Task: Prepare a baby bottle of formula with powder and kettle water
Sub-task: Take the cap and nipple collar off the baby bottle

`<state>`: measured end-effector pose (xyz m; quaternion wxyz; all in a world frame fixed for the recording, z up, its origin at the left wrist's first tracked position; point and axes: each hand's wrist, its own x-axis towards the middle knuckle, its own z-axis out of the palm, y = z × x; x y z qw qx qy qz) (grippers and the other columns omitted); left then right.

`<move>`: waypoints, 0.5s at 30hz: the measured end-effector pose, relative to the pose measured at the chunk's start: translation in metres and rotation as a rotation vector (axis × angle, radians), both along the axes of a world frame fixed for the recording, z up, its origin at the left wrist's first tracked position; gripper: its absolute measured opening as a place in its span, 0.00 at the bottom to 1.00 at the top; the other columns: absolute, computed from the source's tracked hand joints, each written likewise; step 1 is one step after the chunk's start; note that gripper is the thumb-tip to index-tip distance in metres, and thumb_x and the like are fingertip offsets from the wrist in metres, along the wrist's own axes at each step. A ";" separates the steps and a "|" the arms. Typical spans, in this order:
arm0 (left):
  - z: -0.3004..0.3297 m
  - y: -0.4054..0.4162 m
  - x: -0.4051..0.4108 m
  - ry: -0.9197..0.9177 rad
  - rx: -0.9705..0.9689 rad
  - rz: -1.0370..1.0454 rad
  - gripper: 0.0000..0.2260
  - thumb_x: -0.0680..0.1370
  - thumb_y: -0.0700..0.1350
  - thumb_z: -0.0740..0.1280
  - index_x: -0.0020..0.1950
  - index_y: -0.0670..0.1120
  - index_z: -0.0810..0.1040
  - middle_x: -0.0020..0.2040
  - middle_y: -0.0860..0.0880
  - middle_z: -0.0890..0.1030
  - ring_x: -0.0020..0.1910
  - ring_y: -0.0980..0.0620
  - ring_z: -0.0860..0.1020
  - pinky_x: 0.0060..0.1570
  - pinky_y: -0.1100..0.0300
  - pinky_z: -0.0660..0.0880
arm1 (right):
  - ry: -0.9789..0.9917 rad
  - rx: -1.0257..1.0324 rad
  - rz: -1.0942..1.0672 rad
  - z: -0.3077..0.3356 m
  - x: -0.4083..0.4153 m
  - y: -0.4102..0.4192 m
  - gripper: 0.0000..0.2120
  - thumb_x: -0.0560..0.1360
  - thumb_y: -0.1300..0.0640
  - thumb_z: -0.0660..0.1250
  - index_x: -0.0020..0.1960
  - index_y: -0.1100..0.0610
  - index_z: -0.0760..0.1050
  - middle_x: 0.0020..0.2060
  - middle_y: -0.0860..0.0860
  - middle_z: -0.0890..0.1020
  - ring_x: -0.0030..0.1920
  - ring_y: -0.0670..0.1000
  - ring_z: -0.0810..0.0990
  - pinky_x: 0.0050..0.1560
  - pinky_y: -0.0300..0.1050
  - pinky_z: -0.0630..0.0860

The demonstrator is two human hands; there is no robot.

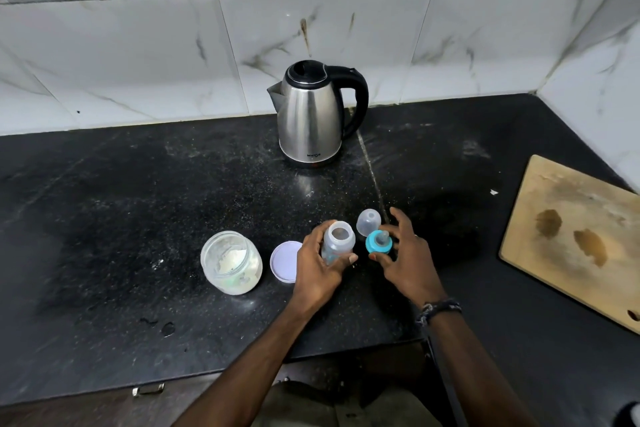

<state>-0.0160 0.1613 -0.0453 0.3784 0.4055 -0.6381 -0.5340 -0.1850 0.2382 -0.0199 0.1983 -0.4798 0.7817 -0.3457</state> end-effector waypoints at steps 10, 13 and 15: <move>-0.009 0.000 -0.005 -0.081 0.012 0.002 0.27 0.67 0.44 0.79 0.65 0.49 0.76 0.60 0.54 0.83 0.59 0.63 0.80 0.60 0.69 0.74 | 0.092 0.120 0.024 -0.016 -0.006 -0.001 0.46 0.71 0.55 0.78 0.79 0.52 0.55 0.64 0.47 0.81 0.62 0.54 0.78 0.61 0.51 0.75; -0.010 0.000 -0.005 -0.098 0.003 0.002 0.28 0.68 0.45 0.79 0.66 0.49 0.75 0.61 0.54 0.82 0.60 0.63 0.80 0.61 0.69 0.73 | 0.104 0.136 0.038 -0.019 -0.007 -0.001 0.46 0.71 0.53 0.78 0.79 0.52 0.54 0.64 0.47 0.80 0.63 0.55 0.77 0.61 0.51 0.74; -0.011 0.001 -0.005 -0.105 -0.001 0.002 0.28 0.68 0.45 0.79 0.66 0.50 0.75 0.62 0.53 0.82 0.61 0.62 0.80 0.62 0.67 0.74 | 0.107 0.140 0.041 -0.021 -0.009 -0.001 0.46 0.70 0.52 0.78 0.79 0.52 0.54 0.64 0.47 0.80 0.64 0.55 0.77 0.62 0.52 0.75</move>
